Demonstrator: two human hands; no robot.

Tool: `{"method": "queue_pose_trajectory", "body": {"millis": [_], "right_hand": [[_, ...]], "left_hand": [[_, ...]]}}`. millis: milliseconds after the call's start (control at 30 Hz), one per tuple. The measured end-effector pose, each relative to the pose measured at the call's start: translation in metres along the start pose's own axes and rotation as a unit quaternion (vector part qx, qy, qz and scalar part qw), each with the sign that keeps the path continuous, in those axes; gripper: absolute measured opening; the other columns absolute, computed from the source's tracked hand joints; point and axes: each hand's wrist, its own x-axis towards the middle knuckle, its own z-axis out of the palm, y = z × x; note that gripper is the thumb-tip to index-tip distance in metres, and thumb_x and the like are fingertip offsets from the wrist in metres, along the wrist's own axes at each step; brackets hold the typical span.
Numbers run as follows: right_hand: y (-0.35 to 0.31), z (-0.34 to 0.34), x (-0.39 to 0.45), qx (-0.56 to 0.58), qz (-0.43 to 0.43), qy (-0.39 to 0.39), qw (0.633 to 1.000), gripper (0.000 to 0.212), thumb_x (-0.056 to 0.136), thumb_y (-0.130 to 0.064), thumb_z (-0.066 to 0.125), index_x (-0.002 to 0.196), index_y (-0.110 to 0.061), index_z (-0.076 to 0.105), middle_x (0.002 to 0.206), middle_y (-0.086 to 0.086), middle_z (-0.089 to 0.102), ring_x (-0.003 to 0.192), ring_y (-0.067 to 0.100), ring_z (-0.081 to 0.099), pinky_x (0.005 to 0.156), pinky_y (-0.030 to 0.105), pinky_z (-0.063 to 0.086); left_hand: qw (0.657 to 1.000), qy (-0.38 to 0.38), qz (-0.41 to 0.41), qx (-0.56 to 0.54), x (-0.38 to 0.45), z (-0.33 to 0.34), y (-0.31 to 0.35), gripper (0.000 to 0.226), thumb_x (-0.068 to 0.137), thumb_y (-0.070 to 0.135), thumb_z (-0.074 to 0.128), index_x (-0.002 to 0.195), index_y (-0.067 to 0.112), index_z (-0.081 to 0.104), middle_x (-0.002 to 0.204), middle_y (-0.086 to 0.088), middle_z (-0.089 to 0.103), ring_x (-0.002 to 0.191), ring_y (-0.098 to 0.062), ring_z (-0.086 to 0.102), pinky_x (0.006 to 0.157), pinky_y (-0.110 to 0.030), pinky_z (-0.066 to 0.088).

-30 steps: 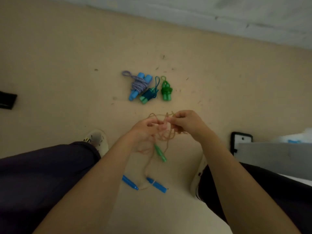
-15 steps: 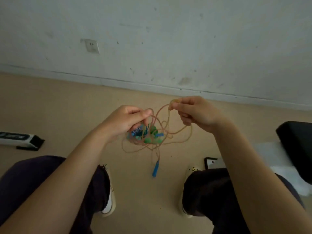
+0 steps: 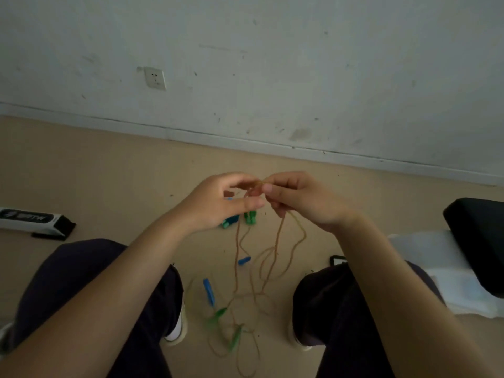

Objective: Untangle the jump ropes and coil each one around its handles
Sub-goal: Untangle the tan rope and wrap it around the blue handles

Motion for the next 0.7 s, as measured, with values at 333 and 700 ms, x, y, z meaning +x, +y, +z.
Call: {"method": "queue_pose_trajectory", "body": {"millis": [333,700], "right_hand": [[0.030,-0.004,0.010,-0.001,0.041,0.095,0.995,0.015,0.093,-0.015,0.062,0.097,-0.005,0.073,0.079,0.012,0.068,0.071,0.018,0.063,0.070,0.027,0.055],[0.031,0.010,0.009,0.104,-0.008,0.112,0.988,0.021,0.094,-0.011,0.060,0.099,0.006,0.070,0.083,0.013,0.070,0.076,0.023,0.064,0.069,0.032,0.053]], "left_hand": [[0.990,0.066,-0.047,-0.115,0.014,0.001,-0.019,0.014,0.089,0.031,0.070,0.093,0.021,0.078,0.081,-0.001,0.076,0.078,-0.015,0.070,0.080,-0.034,0.058],[0.969,-0.064,-0.046,-0.236,0.014,0.026,-0.020,0.045,0.080,0.039,0.081,0.119,0.024,0.063,0.105,0.002,0.075,0.103,-0.019,0.071,0.092,-0.030,0.054]]}}
